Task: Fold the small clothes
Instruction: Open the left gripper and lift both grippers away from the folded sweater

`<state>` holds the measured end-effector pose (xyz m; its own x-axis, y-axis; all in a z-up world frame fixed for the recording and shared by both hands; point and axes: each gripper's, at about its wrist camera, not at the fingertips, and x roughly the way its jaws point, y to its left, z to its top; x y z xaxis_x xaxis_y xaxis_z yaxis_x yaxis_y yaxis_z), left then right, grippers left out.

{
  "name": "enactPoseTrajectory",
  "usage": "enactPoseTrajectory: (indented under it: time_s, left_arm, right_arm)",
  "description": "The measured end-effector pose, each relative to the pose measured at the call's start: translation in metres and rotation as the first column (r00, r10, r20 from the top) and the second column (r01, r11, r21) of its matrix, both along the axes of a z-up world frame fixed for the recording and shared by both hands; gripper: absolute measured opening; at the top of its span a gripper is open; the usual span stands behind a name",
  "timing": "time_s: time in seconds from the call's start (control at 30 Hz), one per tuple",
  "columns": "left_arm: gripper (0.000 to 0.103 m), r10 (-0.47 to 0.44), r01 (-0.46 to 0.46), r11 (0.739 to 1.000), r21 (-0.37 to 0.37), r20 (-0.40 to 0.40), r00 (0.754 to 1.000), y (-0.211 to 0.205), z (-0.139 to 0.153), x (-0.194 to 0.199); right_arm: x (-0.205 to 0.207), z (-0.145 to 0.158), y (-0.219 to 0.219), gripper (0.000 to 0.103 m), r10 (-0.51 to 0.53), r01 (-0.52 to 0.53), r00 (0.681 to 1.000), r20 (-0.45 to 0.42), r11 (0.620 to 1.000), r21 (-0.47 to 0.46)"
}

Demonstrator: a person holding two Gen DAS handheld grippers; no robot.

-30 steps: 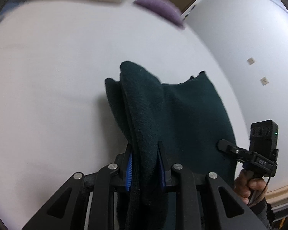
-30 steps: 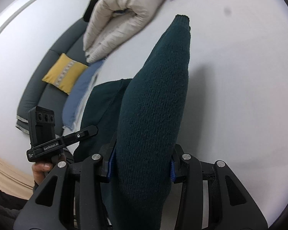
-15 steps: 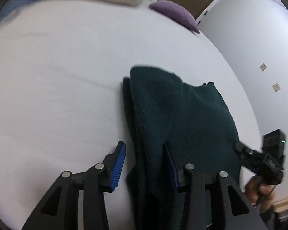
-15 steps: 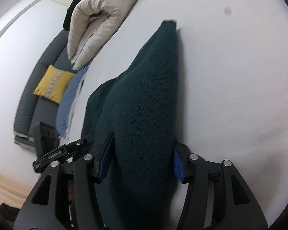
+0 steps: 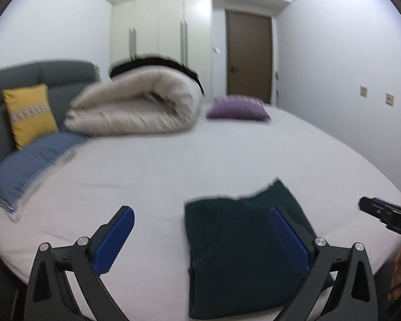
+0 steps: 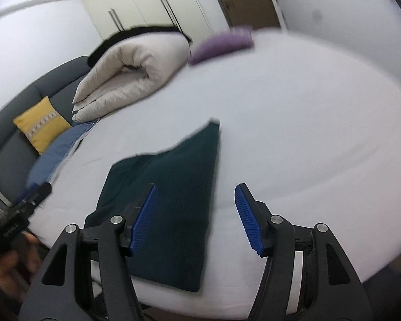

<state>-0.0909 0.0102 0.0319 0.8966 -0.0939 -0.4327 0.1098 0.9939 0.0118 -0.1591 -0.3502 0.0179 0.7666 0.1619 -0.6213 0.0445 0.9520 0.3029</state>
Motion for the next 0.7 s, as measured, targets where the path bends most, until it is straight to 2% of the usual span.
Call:
enactPoseTrajectory:
  time_s: [0.07, 0.1, 0.17, 0.2, 0.27, 0.33, 0.4, 0.5, 0.6, 0.7]
  left_arm:
    - [0.103, 0.026, -0.027, 1.000, 0.000, 0.102, 0.994, 0.001, 0.020, -0.019]
    - [0.103, 0.039, -0.039, 0.999, -0.001, 0.168, 0.985, -0.001, 0.029, -0.028]
    - [0.103, 0.046, -0.046, 0.999, -0.005, 0.273, 0.961, 0.000, 0.047, -0.047]
    - [0.103, 0.037, -0.037, 0.999, -0.006, 0.285, 0.958, 0.000, 0.053, -0.050]
    - [0.103, -0.003, -0.012, 0.998, 0.069, 0.222, 0.975, -0.004, 0.066, -0.050]
    - [0.103, -0.030, 0.001, 0.993, 0.114, 0.245, 0.969, -0.008, 0.074, -0.053]
    - [0.103, -0.047, 0.025, 0.994, 0.103, 0.217, 0.975, -0.007, 0.078, -0.051]
    - [0.103, -0.039, 0.033, 0.997, 0.075, 0.087, 0.995, -0.011, 0.073, -0.039]
    - [0.103, 0.005, -0.003, 0.996, 0.090, -0.021, 1.000, -0.016, 0.054, -0.025]
    - [0.103, 0.020, -0.010, 0.997, 0.074, -0.127, 0.992, -0.017, 0.033, -0.012]
  right_arm:
    - [-0.018, 0.028, 0.009, 0.079, -0.022, 0.030, 0.995, 0.093, 0.996, -0.085]
    - [-0.028, 0.043, 0.014, 0.083, -0.034, 0.053, 0.987, 0.156, 0.992, -0.116]
    - [-0.044, 0.067, 0.020, 0.103, -0.055, 0.096, 0.964, 0.260, 0.985, -0.146]
    - [-0.053, 0.078, 0.023, 0.103, -0.072, 0.127, 0.947, 0.313, 0.979, -0.158]
    - [-0.068, 0.097, 0.029, 0.103, -0.095, 0.181, 0.916, 0.391, 0.965, -0.190]
    - [-0.076, 0.113, 0.035, 0.103, -0.091, 0.194, 0.904, 0.417, 0.958, -0.211]
    - [-0.082, 0.127, 0.039, 0.103, -0.080, 0.189, 0.903, 0.423, 0.956, -0.224]
    - [-0.092, 0.146, 0.042, 0.103, -0.101, 0.217, 0.892, 0.441, 0.951, -0.222]
    - [-0.094, 0.159, 0.046, 0.103, -0.089, 0.192, 0.912, 0.400, 0.956, -0.224]
    - [-0.089, 0.164, 0.049, 0.103, -0.070, 0.137, 0.955, 0.289, 0.966, -0.221]
